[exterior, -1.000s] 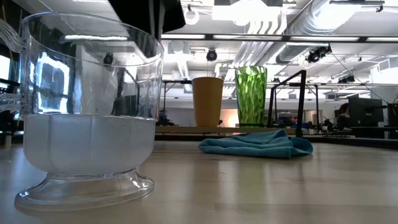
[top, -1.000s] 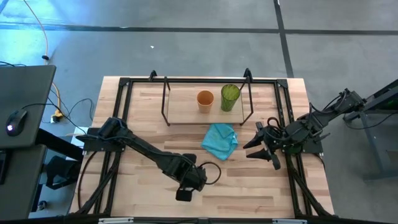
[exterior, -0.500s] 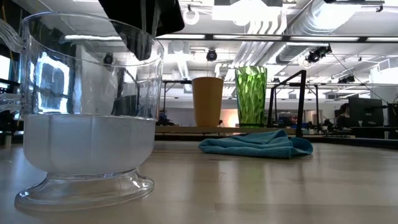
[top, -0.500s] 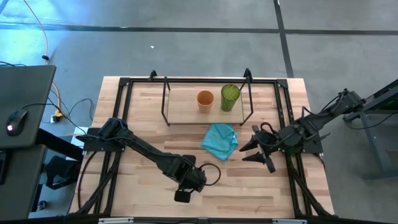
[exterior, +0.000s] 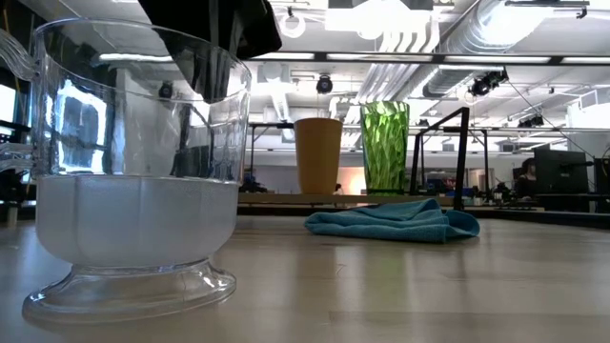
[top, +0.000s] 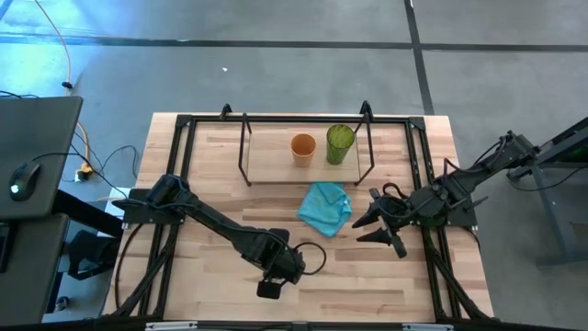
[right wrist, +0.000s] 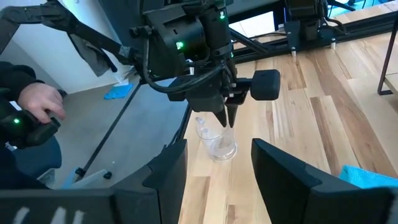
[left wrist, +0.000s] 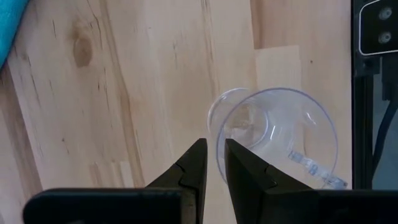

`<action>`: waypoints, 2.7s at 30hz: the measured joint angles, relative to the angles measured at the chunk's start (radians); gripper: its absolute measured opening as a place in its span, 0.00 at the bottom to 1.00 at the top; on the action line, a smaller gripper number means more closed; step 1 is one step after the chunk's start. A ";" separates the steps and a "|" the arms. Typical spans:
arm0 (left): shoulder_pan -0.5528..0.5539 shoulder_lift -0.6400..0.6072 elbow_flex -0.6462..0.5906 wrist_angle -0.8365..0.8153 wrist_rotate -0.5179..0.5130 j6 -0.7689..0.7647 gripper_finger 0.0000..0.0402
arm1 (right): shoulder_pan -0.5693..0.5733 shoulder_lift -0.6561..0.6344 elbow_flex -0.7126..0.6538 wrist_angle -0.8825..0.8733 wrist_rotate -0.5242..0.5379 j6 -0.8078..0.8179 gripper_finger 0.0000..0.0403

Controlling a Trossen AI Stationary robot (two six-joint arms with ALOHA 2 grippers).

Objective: Stack small to large cups/mugs on shelf
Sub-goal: Put the transparent mug on the shelf

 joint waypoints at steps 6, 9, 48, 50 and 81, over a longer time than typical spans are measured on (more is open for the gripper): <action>0.000 0.008 0.000 0.000 0.001 0.000 0.12 | 0.000 0.000 0.000 0.006 0.000 0.000 0.43; 0.000 0.009 0.000 0.002 0.006 0.000 0.12 | 0.000 0.000 0.000 0.017 -0.001 0.000 0.43; -0.002 0.041 0.000 0.017 0.024 -0.004 0.12 | 0.000 0.000 0.000 0.029 -0.003 0.002 0.43; -0.002 0.041 0.000 0.002 0.021 -0.005 0.11 | 0.000 0.000 0.000 0.029 -0.003 0.002 0.43; 0.184 -0.076 0.000 -0.200 0.014 -0.372 0.00 | 0.000 0.000 0.000 0.018 -0.048 0.000 0.43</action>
